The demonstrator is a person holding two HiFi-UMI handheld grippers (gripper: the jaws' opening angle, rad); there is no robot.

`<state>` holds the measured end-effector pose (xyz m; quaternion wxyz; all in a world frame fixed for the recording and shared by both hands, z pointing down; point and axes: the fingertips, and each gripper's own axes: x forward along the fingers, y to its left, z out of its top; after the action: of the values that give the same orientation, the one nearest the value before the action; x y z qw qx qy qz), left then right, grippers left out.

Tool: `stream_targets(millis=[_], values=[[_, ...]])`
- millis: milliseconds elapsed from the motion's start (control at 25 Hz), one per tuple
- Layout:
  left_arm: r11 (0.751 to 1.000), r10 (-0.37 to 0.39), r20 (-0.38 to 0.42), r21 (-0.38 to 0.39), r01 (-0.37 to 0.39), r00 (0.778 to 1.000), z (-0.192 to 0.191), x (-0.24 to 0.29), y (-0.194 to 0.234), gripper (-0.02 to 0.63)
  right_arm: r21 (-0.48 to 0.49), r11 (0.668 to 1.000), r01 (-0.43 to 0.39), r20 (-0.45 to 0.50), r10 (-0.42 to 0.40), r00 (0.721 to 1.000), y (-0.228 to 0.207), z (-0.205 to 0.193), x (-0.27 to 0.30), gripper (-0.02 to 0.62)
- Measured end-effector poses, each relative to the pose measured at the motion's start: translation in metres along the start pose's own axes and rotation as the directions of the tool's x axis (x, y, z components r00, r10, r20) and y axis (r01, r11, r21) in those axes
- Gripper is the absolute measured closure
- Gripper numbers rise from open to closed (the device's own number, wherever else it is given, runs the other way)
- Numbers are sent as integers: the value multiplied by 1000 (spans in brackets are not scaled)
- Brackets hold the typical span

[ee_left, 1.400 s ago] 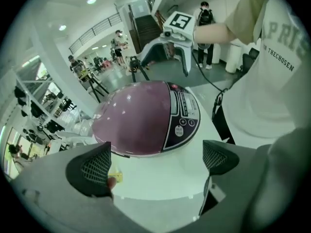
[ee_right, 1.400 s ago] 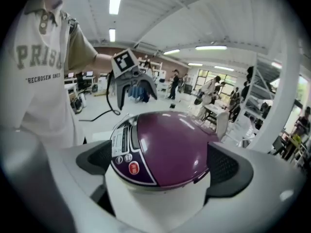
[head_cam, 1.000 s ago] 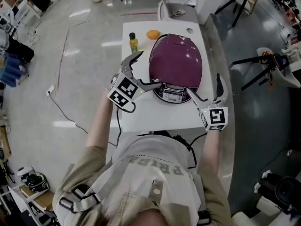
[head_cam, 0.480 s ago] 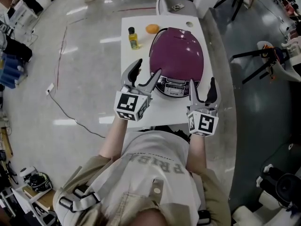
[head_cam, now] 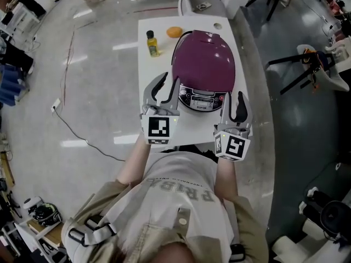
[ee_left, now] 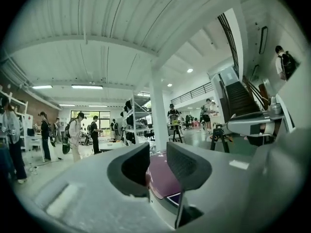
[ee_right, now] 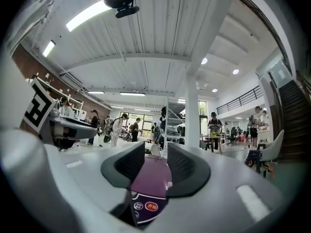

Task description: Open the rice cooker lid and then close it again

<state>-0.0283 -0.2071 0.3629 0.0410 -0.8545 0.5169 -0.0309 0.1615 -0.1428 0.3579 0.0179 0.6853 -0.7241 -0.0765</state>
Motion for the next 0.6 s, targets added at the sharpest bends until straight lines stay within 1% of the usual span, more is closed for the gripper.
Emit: stream_targets(millis=[80,160,240,280,360,440,600], values=[[1000,20,7,8,-20,1000,2,-2,2,518,-7,1000,6,9,-6,1000,2,2,-2,471],[999,39,13,-2,-39,999,2,-4,5,552,-19,1000,11,13,-11,1000,3,3,-4,493],[998,54,23,-18,-54,998,3,-6,7,600,-28,999,19,12,-19,1000,4,4,-6,517],[998,59,30,-22,-58,998,4,-6,7,600,-31,999,23,12,-22,1000,5,4,-7,540],[998,62,46,-18,-61,997,8,-7,6,600,-42,999,27,14,-26,1000,7,6,-10,560],[998,64,61,-16,-63,996,13,-9,4,600,-55,998,25,17,-24,1000,10,8,-12,594],[997,83,71,-16,-82,994,21,-16,3,600,-74,997,6,21,-5,1000,16,14,-16,594]])
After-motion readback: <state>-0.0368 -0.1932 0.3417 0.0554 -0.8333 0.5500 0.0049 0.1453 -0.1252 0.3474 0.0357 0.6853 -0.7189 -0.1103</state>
